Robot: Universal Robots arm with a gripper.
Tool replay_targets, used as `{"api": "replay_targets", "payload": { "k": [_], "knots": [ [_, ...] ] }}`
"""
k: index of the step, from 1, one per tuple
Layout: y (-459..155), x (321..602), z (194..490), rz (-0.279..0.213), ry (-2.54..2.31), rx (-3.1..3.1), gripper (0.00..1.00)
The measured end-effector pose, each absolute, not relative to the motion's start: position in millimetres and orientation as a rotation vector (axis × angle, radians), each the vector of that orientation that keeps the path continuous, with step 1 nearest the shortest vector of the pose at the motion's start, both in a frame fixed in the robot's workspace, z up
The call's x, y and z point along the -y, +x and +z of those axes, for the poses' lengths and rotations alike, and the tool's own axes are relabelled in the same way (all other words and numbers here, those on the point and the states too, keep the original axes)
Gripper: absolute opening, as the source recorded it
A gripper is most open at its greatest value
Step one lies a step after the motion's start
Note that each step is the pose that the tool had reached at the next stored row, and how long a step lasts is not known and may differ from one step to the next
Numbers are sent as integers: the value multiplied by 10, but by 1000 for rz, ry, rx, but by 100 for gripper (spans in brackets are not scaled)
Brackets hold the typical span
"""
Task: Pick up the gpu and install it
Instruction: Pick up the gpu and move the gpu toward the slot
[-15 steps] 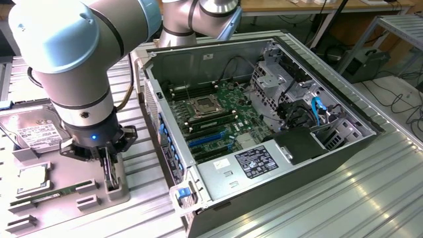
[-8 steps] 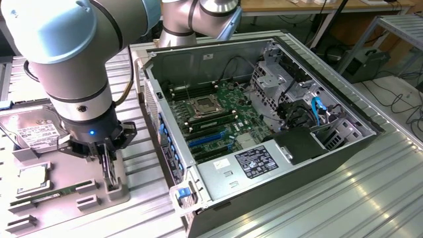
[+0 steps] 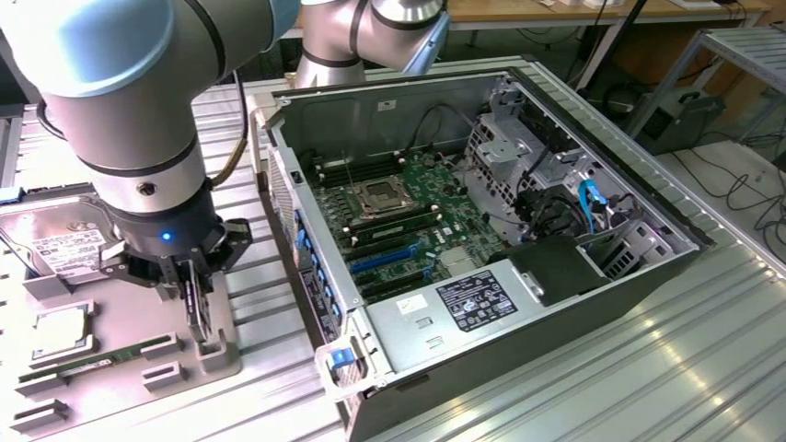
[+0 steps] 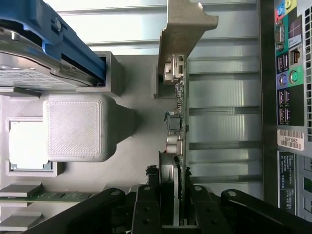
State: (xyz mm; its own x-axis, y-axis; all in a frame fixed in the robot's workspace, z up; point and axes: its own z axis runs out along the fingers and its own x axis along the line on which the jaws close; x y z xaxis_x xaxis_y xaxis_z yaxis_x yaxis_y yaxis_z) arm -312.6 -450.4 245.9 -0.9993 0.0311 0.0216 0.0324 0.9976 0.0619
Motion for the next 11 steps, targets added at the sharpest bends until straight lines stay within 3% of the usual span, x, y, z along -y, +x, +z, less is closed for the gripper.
{"api": "replay_targets", "payload": {
  "k": [11],
  "knots": [
    [-3125,4504,2625,-97,-50,3119,28]
  ]
}}
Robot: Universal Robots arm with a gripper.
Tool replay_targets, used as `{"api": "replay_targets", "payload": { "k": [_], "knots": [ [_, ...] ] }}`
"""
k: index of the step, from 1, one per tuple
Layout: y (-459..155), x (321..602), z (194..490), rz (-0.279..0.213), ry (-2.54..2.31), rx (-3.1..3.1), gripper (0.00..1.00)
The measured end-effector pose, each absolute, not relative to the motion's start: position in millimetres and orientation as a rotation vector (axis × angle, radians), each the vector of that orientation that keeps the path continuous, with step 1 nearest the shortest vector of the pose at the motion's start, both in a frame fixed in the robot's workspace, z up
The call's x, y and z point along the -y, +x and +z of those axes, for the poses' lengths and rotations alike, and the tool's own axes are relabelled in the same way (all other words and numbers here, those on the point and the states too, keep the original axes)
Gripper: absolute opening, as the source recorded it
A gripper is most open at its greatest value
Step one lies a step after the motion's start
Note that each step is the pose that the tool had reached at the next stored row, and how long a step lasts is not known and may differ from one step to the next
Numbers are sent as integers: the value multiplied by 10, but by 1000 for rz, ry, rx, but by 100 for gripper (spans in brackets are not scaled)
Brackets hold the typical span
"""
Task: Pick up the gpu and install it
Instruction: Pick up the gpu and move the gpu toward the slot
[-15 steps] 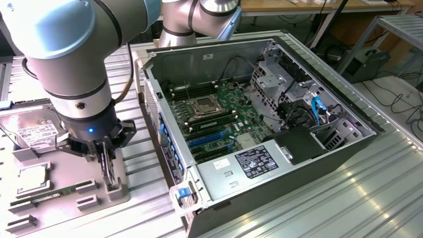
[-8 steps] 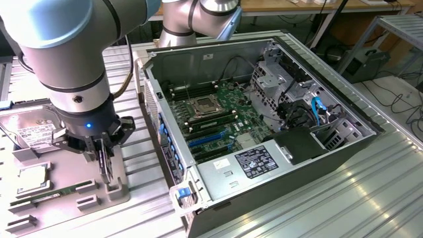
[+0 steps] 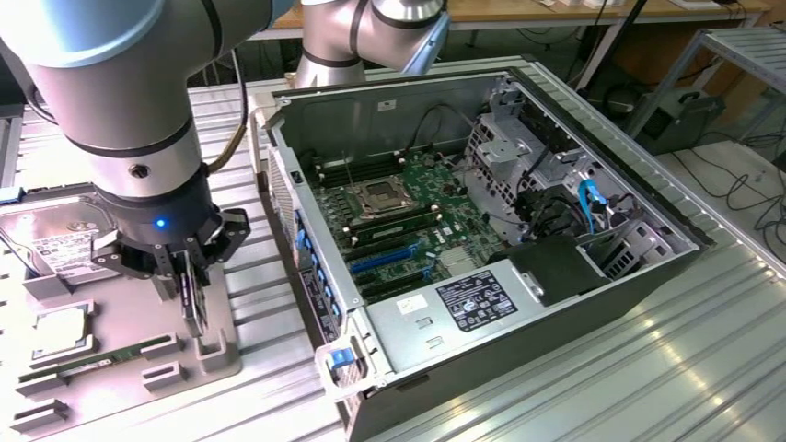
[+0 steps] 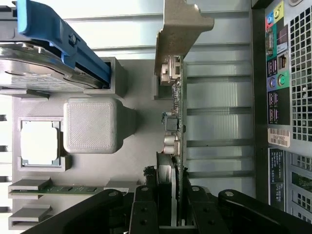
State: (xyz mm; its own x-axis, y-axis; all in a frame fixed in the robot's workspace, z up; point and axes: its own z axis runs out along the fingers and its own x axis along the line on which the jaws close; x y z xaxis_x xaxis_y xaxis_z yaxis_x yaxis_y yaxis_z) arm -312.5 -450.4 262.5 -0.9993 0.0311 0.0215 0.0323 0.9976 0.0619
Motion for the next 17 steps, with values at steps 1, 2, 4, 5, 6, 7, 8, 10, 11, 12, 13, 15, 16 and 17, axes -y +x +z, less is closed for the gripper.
{"api": "replay_targets", "payload": {
  "k": [1,2,4,5,6,7,8,10,11,12,13,15,16,17],
  "knots": [
    [-3125,4504,2639,-97,-49,3119,28],
    [-3125,4504,2653,-97,-49,3119,28],
    [-3125,4504,2685,-97,-50,3119,28],
    [-3125,4504,2700,-97,-50,3119,28],
    [-3125,4504,2716,-97,-50,3119,28],
    [-3125,4504,2732,-97,-50,3119,28],
    [-3125,4504,2750,-97,-49,3119,28],
    [-3124,4504,2782,-97,-49,3119,28],
    [-3124,4504,2795,-97,-50,3119,28],
    [-3124,4504,2812,-97,-50,3119,28],
    [-3124,4504,2828,-97,-49,3119,28],
    [-3124,4504,2865,-97,-50,3119,28],
    [-3124,4504,2882,-97,-50,3119,28],
    [-3124,4504,2901,-97,-49,3119,28]
  ]
}}
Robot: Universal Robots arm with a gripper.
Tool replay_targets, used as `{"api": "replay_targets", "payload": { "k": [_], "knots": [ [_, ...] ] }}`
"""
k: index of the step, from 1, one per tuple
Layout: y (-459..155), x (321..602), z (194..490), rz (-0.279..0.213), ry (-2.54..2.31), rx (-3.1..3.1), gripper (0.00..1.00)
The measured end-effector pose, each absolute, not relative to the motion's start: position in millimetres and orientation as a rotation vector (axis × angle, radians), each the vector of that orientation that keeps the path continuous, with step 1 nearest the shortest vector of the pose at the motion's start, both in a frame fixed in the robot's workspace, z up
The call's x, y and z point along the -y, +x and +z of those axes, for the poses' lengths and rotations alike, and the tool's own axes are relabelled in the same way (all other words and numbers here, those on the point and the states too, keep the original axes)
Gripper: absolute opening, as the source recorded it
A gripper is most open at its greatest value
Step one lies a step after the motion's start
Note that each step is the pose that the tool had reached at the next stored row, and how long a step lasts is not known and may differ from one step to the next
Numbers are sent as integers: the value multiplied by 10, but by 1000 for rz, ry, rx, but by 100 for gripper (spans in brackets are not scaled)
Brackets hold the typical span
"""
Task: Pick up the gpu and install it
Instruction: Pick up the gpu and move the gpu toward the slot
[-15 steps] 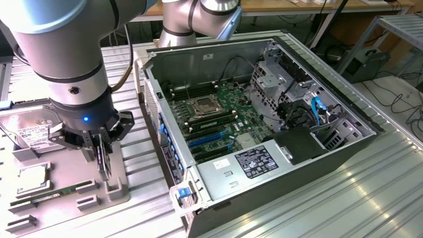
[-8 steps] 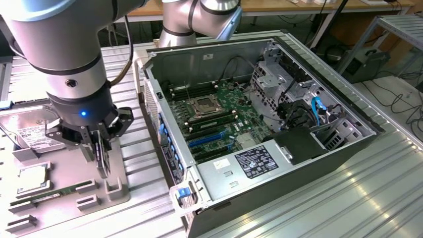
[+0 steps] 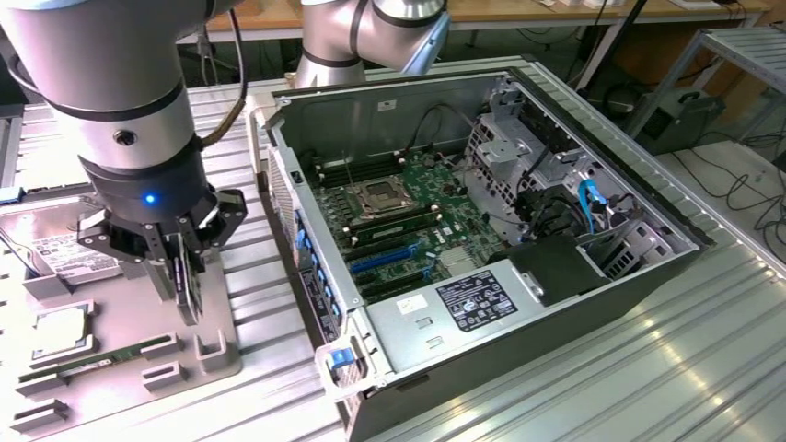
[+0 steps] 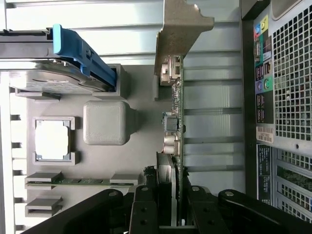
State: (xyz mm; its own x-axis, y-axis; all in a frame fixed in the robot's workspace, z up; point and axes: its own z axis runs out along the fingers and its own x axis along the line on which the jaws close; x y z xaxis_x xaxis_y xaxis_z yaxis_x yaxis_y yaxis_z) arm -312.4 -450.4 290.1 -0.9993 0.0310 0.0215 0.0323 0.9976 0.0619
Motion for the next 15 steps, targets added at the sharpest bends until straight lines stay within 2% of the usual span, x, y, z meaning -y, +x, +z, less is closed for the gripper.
{"api": "replay_targets", "payload": {
  "k": [15],
  "knots": [
    [-3123,4504,3190,-97,-50,3119,28]
  ]
}}
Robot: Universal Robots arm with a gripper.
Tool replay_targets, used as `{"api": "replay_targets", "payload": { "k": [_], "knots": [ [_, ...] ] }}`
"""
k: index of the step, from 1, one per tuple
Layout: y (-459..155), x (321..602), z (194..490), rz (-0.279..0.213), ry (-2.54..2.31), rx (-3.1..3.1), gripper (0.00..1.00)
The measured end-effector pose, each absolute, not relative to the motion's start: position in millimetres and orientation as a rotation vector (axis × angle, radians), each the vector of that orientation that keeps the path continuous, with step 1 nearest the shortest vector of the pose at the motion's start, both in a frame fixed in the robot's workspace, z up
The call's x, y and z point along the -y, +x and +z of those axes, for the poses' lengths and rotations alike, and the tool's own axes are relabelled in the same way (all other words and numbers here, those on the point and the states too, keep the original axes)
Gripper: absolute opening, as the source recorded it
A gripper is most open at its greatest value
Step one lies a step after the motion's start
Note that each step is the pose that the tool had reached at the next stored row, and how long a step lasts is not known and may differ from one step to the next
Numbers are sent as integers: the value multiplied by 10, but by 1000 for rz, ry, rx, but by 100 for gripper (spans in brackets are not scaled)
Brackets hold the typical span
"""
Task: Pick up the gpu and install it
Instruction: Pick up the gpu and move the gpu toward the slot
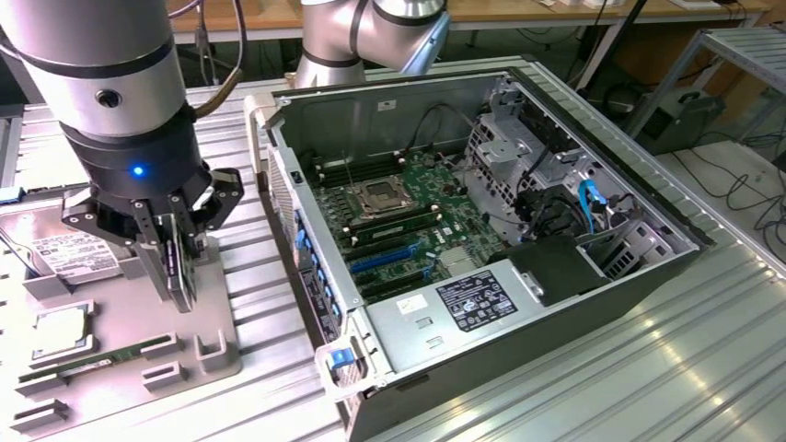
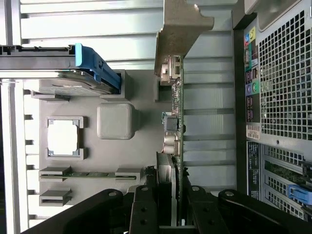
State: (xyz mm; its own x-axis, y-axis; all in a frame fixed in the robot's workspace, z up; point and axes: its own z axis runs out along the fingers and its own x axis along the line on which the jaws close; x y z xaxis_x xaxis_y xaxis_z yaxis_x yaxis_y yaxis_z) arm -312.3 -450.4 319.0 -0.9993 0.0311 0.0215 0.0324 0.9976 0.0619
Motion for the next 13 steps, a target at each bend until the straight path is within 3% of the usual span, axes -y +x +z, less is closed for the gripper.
{"api": "replay_targets", "payload": {
  "k": [13],
  "knots": [
    [-3122,4504,3412,-97,-49,3119,28]
  ]
}}
